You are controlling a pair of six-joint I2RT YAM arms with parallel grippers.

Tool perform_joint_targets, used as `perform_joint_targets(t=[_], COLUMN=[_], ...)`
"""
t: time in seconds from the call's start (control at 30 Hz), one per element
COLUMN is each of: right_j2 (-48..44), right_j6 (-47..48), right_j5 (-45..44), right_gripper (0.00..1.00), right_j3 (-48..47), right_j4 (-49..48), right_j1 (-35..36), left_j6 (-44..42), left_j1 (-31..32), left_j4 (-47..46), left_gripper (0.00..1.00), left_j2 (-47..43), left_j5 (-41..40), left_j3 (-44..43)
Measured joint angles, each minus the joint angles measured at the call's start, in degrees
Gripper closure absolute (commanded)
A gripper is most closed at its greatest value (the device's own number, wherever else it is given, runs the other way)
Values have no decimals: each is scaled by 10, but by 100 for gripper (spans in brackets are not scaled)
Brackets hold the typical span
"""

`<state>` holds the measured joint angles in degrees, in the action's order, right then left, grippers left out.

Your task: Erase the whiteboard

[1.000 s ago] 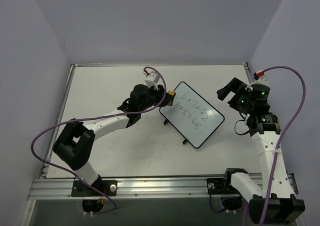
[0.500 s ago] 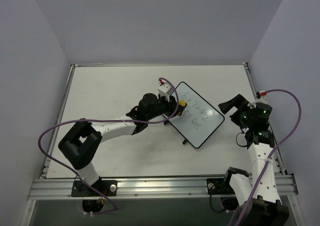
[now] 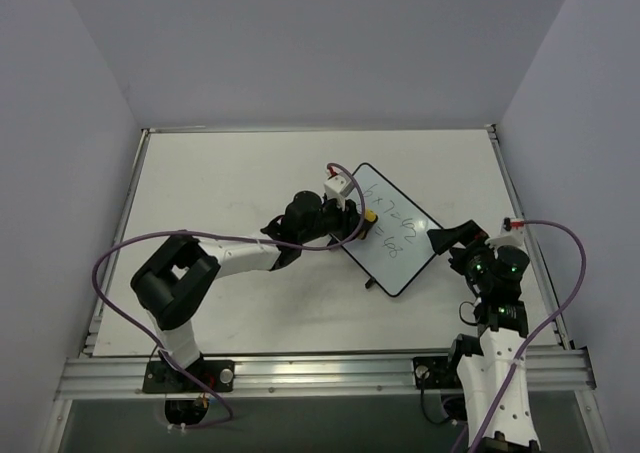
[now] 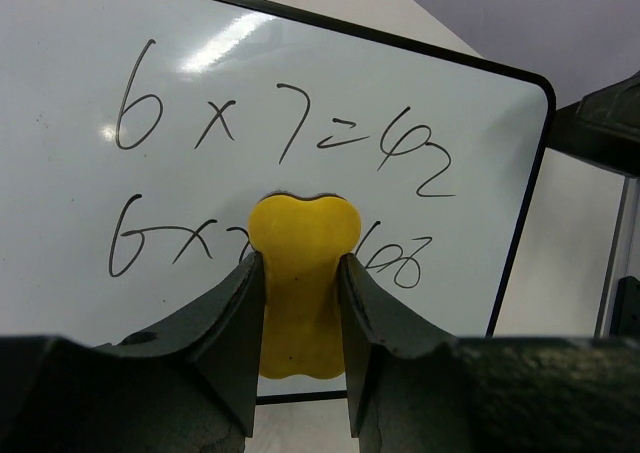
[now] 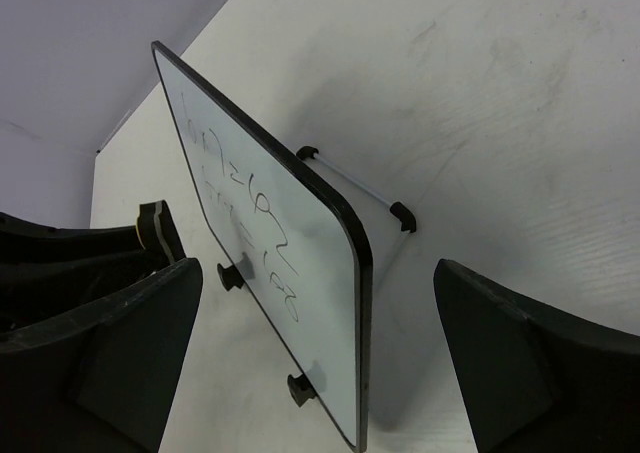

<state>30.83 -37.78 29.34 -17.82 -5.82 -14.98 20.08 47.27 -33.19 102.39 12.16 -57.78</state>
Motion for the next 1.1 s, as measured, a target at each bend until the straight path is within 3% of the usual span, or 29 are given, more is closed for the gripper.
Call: perform_joint_targets(t=[0.2,0.43,0.83,1.1], right_j2=[-29,-40,75,108], right_j6=[-15,-39,-103,-113], right_j5=[-2,-1,3,14], right_gripper=[7,17,30,36], right_j3=[52,121,153,153], right_j4=[-47,-160,-400,-482], right_j1=[0,0,0,0], left_j6=[-9,-12,-15,-17], left_j1=[0,0,0,0], left_j4=[-14,-18,-23,-22], left_gripper=[98,98,98,98], left_j2=[24,43,49,69], left_j5=[10,19,20,15], left_j3=[-12,-18,-32,-56])
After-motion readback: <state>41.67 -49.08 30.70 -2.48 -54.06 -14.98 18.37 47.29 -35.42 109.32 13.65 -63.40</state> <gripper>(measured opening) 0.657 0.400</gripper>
